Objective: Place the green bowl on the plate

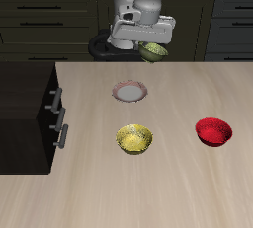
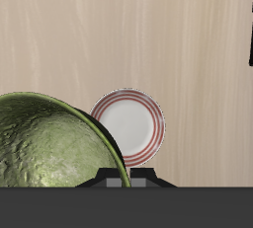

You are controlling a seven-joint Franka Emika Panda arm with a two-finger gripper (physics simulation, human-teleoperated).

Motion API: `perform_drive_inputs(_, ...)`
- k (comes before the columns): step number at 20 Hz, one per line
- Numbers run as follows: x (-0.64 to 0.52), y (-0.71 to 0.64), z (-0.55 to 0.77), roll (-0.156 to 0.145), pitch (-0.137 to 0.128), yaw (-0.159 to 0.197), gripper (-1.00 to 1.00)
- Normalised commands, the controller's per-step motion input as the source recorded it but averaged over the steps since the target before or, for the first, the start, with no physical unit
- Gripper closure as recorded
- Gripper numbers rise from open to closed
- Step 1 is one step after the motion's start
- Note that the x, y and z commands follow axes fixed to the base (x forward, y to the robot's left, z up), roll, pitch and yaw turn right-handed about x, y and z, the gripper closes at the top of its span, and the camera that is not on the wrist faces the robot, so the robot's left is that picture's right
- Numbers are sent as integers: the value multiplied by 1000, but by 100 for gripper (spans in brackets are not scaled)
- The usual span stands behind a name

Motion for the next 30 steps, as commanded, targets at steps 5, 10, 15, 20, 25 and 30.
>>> perform_drive_inputs(5, 75, 0, -237, 1, 37, 3, 100)
perform_drive_inputs(10, -25, -10, -73, -9, 7, -5, 100)
perform_drive_inputs(15, 16, -75, -99, -13, 16, 0, 100)
perform_drive_inputs(20, -39, -52, -36, -6, 6, -4, 100)
perform_drive_inputs(25, -36, -113, -105, -25, 12, 9, 100)
perform_drive_inputs(30, 12, -26, -116, -2, 16, -8, 100)
